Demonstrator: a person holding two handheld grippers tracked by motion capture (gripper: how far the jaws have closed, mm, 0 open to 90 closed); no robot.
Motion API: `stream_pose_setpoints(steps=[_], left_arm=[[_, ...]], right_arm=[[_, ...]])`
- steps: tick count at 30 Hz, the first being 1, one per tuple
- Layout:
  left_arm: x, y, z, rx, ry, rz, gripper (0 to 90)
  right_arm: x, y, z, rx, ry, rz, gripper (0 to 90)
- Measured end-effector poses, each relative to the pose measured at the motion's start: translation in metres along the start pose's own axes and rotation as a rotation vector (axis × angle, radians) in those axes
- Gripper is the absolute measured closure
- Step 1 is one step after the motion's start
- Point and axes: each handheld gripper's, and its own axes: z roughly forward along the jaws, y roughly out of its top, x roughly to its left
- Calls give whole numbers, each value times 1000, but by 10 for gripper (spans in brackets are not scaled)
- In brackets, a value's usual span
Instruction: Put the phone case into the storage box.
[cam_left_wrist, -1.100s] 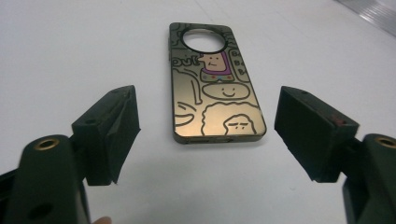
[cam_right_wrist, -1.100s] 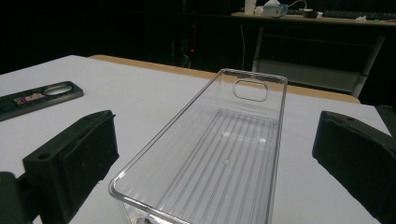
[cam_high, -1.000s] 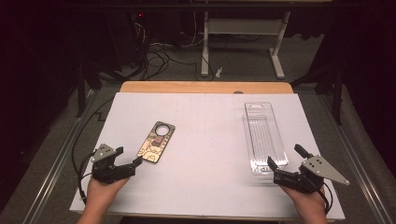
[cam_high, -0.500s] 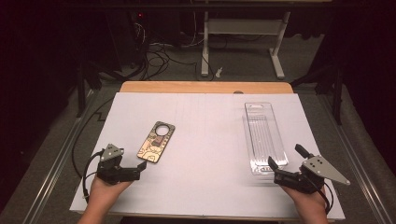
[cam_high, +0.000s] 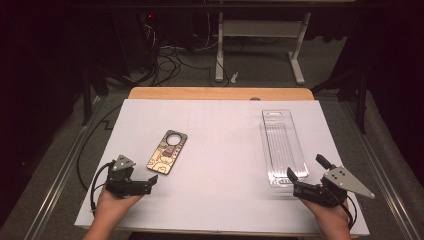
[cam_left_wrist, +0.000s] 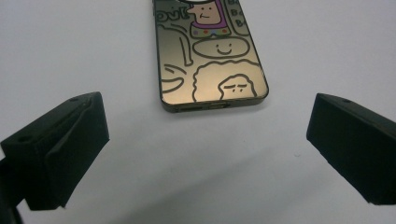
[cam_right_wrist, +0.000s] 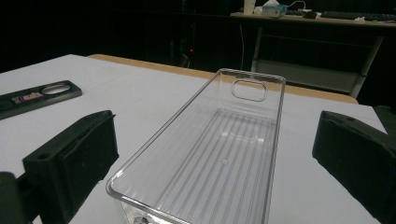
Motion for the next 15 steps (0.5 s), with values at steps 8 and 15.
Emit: stream_pose_setpoints(steps=[8,15], left_arm=[[1,0,2,36,-5,-10,6],[0,0,3,72,-20,-38,6]], right_arm=[[1,-1,1,5,2,-2,4],[1,0,0,6,3,-3,4]])
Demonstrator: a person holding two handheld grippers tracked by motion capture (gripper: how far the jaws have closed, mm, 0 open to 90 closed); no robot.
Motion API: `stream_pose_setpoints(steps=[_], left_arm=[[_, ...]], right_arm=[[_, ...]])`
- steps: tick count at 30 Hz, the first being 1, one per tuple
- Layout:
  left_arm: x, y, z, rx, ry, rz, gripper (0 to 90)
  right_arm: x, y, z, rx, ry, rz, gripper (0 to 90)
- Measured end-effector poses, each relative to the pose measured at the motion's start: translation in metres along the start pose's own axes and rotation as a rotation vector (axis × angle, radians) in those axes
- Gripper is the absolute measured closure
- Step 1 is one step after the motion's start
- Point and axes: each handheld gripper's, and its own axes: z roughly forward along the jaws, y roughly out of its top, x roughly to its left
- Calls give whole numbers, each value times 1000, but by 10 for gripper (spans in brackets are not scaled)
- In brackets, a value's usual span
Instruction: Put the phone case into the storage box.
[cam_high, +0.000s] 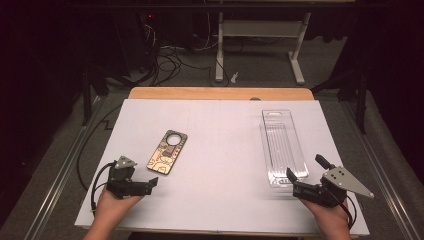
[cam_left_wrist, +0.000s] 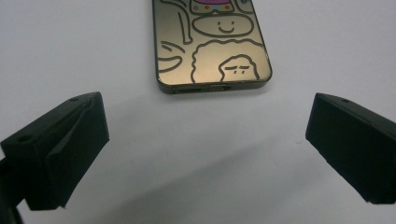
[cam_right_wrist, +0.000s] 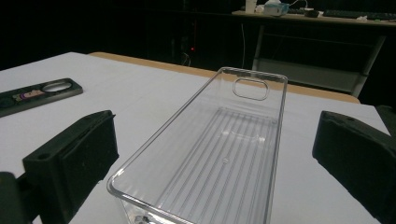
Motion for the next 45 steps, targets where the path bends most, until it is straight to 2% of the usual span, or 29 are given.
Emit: stream_pose_setpoints(steps=[2,3,5,9,11,12,15,17,21,24,27,34,45], left_arm=[[0,0,-1,0,-26,-25,6],[-1,1,0,3,-24,-25,6],[-3,3,1,14,-5,-6,6],[-6,7,0,45,-5,17,6],[-6,8,0,46,-1,9,6],[-5,11,0,64,-5,-5,6],[-3,13,3,92,-3,-18,6],[-2,13,3,96,-9,-28,6],[-2,16,7,159,-14,-45,6],[-2,19,7,181,-24,-54,6],[-3,23,6,204,-16,-44,6],[-4,30,8,246,-22,-48,6],[-6,38,13,362,-23,-22,6]], right_arm=[[0,0,-1,-2,1,8,3],[0,0,-1,-1,2,13,4],[-1,0,0,2,1,14,3],[-2,-2,1,24,10,21,3],[-3,0,0,30,10,19,3],[-4,2,-2,32,16,26,3],[-4,4,-2,38,14,-6,2],[-6,2,-2,45,8,-3,1],[-10,-2,-3,47,5,1,1],[-11,-3,-4,42,7,17,1],[-10,-3,-4,42,12,11,1],[-7,-1,-4,36,19,4,1],[-5,-2,-2,42,25,4,1]])
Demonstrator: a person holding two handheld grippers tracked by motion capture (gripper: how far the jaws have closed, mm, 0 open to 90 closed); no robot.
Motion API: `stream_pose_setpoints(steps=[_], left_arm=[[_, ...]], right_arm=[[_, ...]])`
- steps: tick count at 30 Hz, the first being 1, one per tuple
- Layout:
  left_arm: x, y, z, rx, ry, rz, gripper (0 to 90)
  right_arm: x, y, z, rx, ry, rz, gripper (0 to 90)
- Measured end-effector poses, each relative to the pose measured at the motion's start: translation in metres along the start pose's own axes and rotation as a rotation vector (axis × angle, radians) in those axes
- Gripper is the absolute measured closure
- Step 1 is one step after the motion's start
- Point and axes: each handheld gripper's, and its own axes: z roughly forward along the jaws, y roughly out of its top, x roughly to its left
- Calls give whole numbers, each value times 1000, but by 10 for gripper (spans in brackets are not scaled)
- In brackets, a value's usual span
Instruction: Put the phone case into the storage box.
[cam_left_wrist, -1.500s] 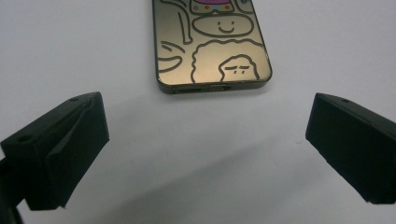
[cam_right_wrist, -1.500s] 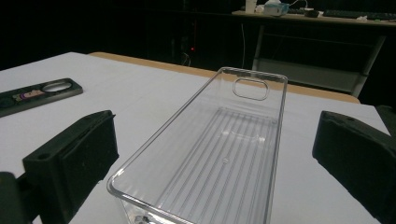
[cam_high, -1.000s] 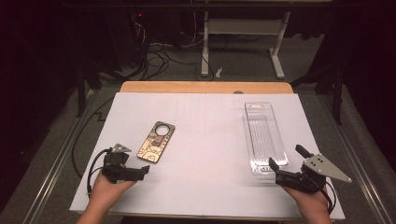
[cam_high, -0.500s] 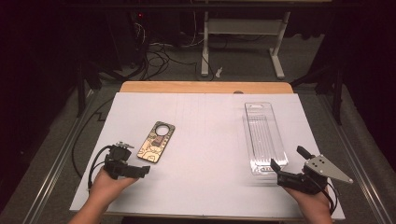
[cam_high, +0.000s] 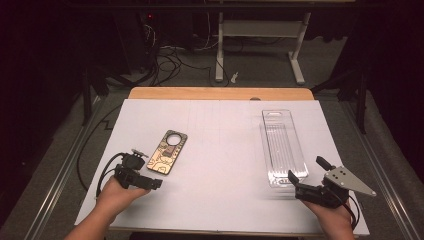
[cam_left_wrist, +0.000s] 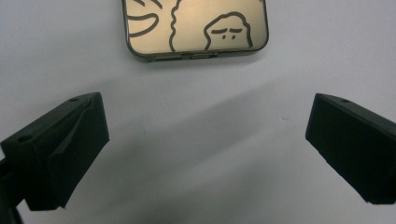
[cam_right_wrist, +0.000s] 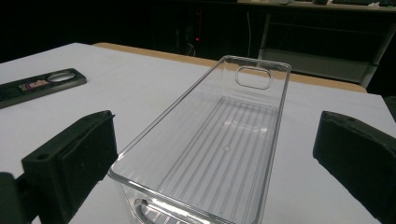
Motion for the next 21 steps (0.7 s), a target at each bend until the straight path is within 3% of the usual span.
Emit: stream_pose_setpoints(steps=[21], left_arm=[[3,13,2,89,-18,19,6]], right_arm=[[2,1,1,1,7,-7,1]])
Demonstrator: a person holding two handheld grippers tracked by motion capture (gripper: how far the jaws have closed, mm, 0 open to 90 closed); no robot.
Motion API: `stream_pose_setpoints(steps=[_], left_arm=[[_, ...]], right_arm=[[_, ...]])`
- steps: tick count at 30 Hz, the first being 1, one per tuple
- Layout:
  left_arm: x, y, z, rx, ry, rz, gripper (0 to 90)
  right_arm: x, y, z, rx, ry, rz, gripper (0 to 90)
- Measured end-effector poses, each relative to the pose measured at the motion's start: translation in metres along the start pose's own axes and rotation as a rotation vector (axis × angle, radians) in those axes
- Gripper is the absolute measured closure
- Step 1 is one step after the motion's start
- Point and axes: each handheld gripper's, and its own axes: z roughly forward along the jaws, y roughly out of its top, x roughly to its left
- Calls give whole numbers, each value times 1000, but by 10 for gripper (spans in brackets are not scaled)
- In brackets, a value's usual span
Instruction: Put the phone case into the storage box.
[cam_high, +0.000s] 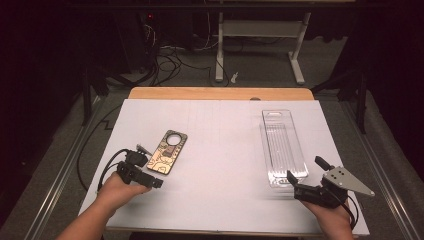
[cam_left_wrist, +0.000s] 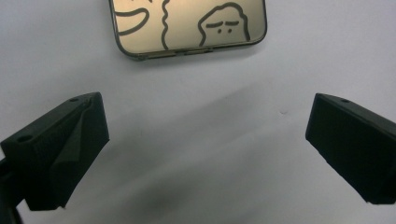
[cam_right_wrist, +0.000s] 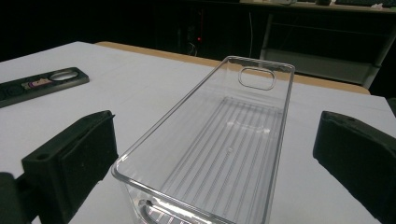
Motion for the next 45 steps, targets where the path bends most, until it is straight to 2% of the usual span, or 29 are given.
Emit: stream_pose_setpoints(steps=[5,14,17,29,32,33,34,39,41,43,45], left_arm=[[1,4,0,6,-5,-2,6],[2,18,0,54,-19,-7,5],[1,23,-1,45,-31,-5,6],[-3,48,-8,76,-10,14,6],[-1,51,-9,76,-22,0,6],[2,53,-8,89,-46,3,4],[3,53,-8,90,-48,1,1],[8,56,-8,89,-41,-22,1],[7,60,-10,92,-11,-12,1],[7,64,-12,80,-25,-21,1],[6,68,-12,83,-4,-16,1]], right_arm=[[1,0,-1,-2,2,-3,1],[1,1,-1,4,6,-1,1],[1,1,-2,1,9,-6,1],[0,1,-5,-5,10,-4,1],[0,1,-5,-6,11,-2,1],[-1,1,-5,-6,12,-4,1],[-1,1,-5,-5,13,-5,1],[-1,1,-5,-6,14,-6,1],[-1,1,-4,-7,14,-6,1],[0,1,-4,-4,16,-5,1],[0,1,-4,-5,17,-7,1]])
